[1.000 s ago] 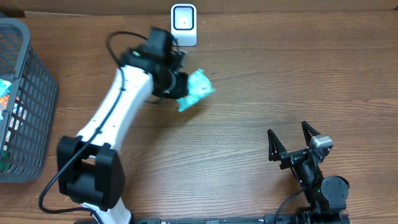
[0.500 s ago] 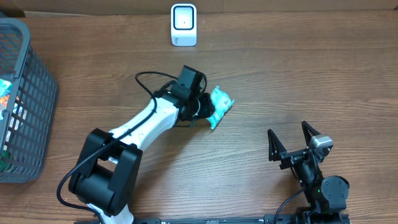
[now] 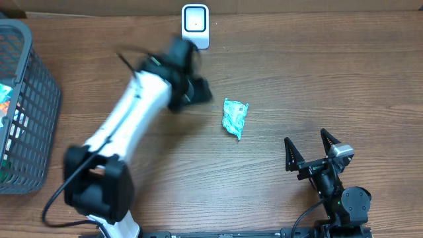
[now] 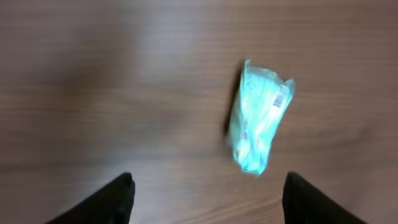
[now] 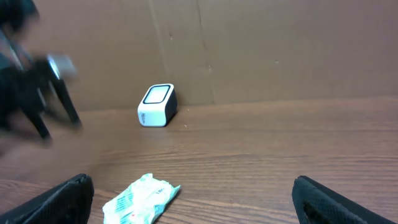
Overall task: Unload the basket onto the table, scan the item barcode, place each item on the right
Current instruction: 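Carry the green packet to the table center and release it, then return the left gripper into the basket toward the orange tissue pack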
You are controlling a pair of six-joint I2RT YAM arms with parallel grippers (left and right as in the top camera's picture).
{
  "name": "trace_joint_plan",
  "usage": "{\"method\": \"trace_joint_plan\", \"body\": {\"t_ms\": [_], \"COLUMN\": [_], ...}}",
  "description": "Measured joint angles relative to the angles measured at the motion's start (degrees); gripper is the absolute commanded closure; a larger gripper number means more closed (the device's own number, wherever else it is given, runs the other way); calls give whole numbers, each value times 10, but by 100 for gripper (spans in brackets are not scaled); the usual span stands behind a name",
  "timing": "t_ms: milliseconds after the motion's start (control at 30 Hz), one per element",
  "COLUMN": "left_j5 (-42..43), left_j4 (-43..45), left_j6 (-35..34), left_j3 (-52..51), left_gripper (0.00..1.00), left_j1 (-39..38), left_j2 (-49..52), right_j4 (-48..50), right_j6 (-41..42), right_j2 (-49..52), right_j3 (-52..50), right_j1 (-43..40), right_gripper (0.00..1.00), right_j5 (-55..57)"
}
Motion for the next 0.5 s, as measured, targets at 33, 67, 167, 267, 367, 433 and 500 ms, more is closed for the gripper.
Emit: {"method": "trace_joint_plan", "body": {"t_ms": [33,67,167,267,367,433,500], "left_j5": [-13,-27,-65,-87,-104,-112,-118], "left_j4": [-42,-78,-173,-214,-244,-251,-257], "left_j6": [15,28,54,66,75,76,75], "left_j3": [56,112,273,369,434,450,453], "left_gripper": [33,32,31,30,30,30,30], "left_j1": [22,44,116,178,258,311,361], "left_j2": [0,0,-1,-2,-7,-10,-11], "right_j4": [-1,0,0,0,-1,0,-1], "right_j6": [0,0,0,0,0,0,0], "right_j2": [0,0,0,0,0,0,0], "right_j3": [0,0,0,0,0,0,0], "right_j1": [0,0,0,0,0,0,0], "right_gripper": [0,0,0,0,0,0,0], "right_j5": [0,0,0,0,0,0,0]}}
